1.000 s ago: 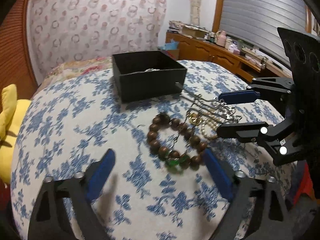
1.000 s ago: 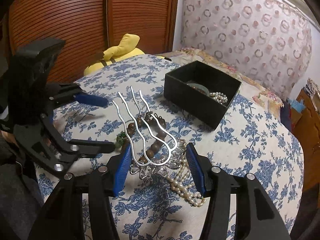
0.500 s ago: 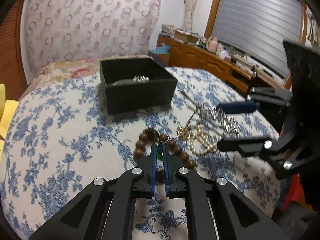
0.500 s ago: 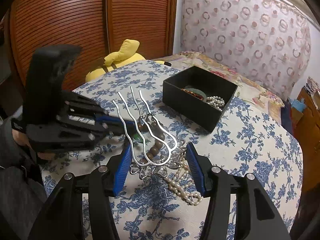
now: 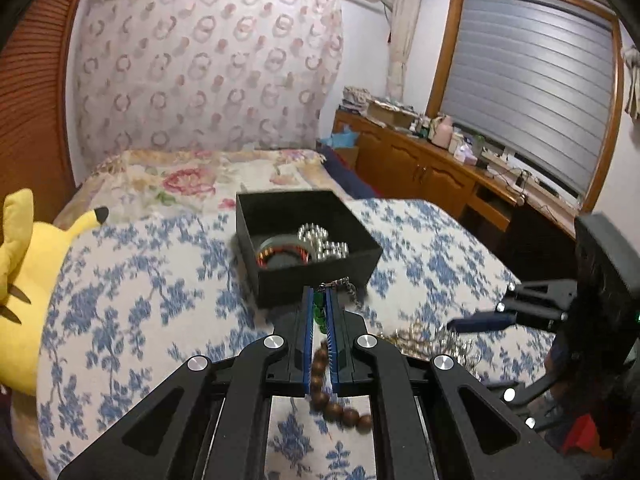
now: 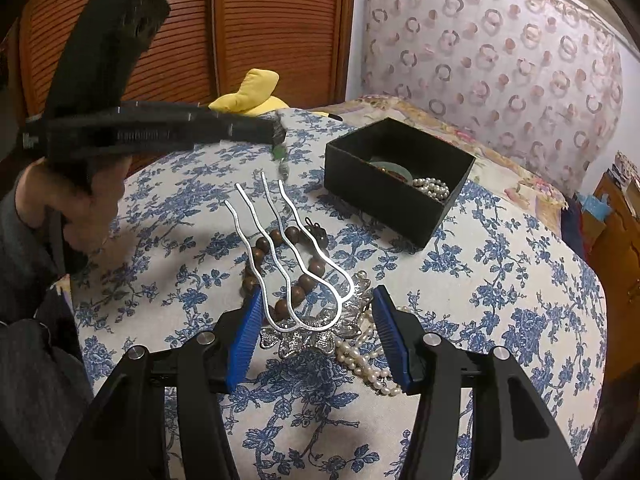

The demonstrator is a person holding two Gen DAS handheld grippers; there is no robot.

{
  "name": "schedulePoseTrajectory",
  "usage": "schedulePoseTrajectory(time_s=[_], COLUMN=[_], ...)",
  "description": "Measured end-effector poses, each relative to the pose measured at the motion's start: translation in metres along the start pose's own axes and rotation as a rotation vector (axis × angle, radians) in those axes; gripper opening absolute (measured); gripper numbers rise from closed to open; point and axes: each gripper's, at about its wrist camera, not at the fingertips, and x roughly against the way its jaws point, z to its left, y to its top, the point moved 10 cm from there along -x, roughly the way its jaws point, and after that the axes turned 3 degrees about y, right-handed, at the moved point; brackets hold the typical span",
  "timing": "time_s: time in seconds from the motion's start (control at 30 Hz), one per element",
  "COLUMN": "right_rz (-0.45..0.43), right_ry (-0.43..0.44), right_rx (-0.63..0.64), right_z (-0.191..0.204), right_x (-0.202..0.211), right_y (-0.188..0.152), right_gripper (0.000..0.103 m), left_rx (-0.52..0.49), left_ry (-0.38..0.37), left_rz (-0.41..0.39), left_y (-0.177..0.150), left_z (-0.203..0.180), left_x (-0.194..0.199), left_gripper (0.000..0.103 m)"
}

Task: Organize jewelry
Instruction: 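Carry the hair comb over the black box with the right tool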

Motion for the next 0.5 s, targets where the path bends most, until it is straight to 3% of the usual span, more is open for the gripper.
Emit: schedulePoseTrajectory(time_s=[0.5], right_rz=[-0.085], right_ry=[-0.065], right_rx=[-0.048], right_z=[-0.072], right_x=[-0.004], right_y=[0.05], right_gripper=[0.057], left_rx=[-0.022], left_ry=[0.045], left_rz=[-0.022], left_y=[0.054], left_z=[0.013], left_x=[-0.029], left_gripper=[0.005])
